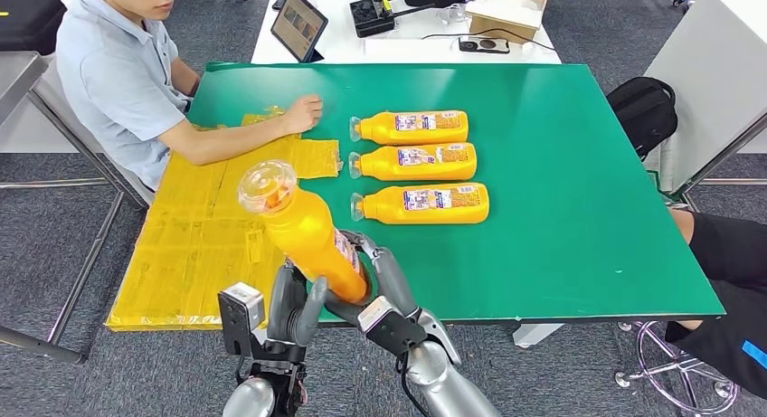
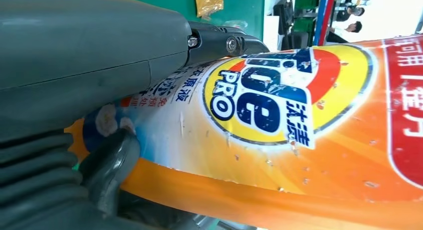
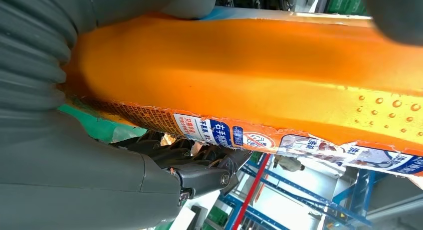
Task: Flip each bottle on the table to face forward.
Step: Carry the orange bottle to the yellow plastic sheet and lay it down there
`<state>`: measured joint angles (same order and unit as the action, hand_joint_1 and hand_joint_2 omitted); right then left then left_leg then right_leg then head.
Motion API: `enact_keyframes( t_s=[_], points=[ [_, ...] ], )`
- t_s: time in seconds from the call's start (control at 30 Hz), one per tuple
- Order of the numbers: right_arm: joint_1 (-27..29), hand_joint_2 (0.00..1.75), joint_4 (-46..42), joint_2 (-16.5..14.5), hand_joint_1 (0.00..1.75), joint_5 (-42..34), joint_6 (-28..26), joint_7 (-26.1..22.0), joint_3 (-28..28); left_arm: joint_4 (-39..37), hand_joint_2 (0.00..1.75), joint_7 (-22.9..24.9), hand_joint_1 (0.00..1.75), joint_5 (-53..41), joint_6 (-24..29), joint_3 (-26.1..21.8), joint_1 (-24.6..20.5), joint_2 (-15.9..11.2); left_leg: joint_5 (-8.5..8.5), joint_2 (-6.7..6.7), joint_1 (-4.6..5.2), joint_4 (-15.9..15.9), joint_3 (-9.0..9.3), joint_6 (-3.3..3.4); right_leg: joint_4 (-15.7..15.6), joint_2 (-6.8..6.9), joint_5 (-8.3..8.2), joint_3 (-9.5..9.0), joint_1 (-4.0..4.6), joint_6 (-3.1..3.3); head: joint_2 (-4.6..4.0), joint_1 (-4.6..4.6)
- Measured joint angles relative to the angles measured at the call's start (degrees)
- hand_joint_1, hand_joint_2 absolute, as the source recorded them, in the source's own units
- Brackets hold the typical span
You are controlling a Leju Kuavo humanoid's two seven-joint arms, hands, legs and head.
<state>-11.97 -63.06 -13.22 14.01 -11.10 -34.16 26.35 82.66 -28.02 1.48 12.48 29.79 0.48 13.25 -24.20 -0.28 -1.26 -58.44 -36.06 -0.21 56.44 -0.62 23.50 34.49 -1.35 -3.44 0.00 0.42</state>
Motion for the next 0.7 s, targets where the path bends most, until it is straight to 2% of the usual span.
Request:
enact_keyframes(
  t_s=[0.3, 0.5, 0.7],
  points=[
    [0.2, 1.75, 0.1, 0.0, 0.82, -0.3, -0.2, -0.1, -0.5, 0.1, 1.75, -1.1, 0.0, -3.7, 3.1, 0.2, 0.0, 0.0, 0.0, 0.0, 0.0, 0.0, 0.0, 0.0, 0.0, 0.0, 0.0, 0.0, 0.0, 0.0, 0.0, 0.01],
    [0.2, 1.75, 0.1, 0.1, 0.75, 0.4, -0.5, 0.0, -1.0, 0.2, 1.75, -1.0, 0.0, -3.1, 3.2, 0.2, 0.0, 0.0, 0.0, 0.0, 0.0, 0.0, 0.0, 0.0, 0.0, 0.0, 0.0, 0.0, 0.0, 0.0, 0.0, 0.01],
    [0.2, 1.75, 0.6, 0.3, 0.83, 5.3, -2.2, -0.3, -0.3, 0.0, 1.75, 0.7, 0.0, -3.7, 3.1, 0.2, -0.1, 0.0, 0.0, 0.0, 0.0, 0.0, 0.0, 0.0, 0.0, 0.0, 0.0, 0.0, 0.0, 0.0, 0.0, 0.01]
  ],
)
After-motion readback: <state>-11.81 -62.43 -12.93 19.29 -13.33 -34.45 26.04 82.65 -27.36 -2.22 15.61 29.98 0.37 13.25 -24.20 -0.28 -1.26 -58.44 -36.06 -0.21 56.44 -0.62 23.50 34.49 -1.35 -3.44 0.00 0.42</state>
